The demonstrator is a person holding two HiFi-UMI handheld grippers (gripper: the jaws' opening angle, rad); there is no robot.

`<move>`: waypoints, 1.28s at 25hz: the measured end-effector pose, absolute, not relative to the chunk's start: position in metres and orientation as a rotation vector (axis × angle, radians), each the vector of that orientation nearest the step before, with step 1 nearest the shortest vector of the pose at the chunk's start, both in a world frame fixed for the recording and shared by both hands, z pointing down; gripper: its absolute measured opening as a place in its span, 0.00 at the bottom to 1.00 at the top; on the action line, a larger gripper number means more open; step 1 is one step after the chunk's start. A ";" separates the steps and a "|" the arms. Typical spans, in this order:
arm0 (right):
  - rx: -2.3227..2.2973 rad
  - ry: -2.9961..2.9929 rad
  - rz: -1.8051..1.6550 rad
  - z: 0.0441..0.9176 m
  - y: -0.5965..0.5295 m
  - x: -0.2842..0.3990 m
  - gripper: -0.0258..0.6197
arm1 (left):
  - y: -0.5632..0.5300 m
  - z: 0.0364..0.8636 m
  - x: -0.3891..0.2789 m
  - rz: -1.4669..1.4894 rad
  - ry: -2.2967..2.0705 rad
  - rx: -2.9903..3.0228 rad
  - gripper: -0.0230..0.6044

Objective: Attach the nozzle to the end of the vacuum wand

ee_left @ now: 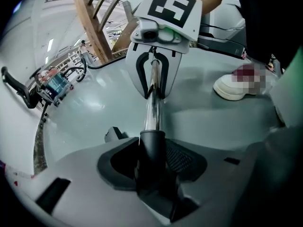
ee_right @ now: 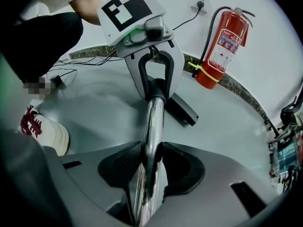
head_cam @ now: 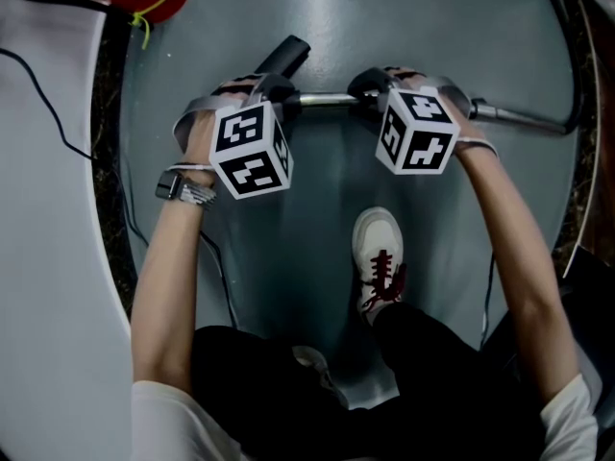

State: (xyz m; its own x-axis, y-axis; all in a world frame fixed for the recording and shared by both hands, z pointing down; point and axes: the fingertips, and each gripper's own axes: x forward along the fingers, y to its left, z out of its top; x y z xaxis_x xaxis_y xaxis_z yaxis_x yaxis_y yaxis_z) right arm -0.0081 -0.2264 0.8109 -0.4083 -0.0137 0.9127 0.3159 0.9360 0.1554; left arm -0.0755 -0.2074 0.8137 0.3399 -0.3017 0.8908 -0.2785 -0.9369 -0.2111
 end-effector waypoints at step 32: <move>-0.142 -2.016 -0.368 0.821 -0.239 -0.016 0.27 | -0.220 0.825 -0.076 -1.758 0.530 -2.419 0.30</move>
State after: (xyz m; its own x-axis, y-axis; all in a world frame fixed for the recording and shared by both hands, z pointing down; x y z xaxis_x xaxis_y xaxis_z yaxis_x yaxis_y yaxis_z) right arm -0.0156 -0.2391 0.8208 -0.4577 -0.0597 0.8871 0.2579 0.9459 0.1967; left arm -0.0757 -0.2196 0.8245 0.2710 -0.3378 0.9014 -0.2168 -0.9338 -0.2848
